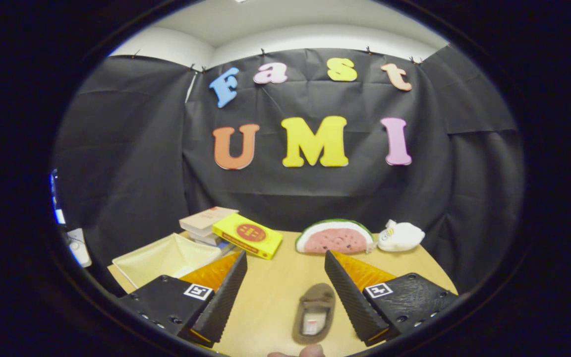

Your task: Open the storage box then place both shoes into the box .Put the left shoe in first, then the right shoe, with the right side of both shoes facing outward in a uniform manner.

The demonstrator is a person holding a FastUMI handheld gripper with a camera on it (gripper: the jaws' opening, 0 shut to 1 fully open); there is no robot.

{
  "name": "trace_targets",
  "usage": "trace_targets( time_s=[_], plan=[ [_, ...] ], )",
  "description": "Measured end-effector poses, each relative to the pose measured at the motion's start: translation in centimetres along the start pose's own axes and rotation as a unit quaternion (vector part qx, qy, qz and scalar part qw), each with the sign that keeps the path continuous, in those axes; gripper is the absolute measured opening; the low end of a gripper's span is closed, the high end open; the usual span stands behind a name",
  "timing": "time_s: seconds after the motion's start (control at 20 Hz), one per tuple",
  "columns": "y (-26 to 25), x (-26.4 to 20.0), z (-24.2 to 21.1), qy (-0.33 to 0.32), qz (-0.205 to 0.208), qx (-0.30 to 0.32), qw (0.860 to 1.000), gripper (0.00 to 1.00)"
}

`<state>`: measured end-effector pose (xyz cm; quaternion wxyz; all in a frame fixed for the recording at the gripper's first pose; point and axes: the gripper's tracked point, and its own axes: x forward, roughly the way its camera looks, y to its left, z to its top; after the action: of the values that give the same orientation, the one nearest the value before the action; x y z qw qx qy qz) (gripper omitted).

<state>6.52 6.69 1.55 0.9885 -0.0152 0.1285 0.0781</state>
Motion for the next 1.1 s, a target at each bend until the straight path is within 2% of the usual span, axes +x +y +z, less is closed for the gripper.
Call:
trace_targets(
  time_s=[0.15,0.35,0.45,0.65,0.9,1.0,1.1],
  plan=[
    [-3.5,1.4,-4.1,0.074,-0.016,0.004,0.997,0.95],
    [-6.4,3.2,-9.1,0.164,-0.030,-0.014,0.986,0.96],
    [-6.9,4.0,-10.7,0.189,-0.031,-0.010,0.981,0.96],
    [-7.5,5.7,-15.2,0.269,-0.023,0.000,0.963,0.96],
    [-7.2,7.8,-18.1,0.318,-0.018,0.014,0.948,0.96],
    [-6.9,8.3,-18.8,0.332,-0.017,0.017,0.943,0.90],
    [-6.6,8.8,-19.4,0.343,-0.015,0.035,0.938,0.73]
  ],
)
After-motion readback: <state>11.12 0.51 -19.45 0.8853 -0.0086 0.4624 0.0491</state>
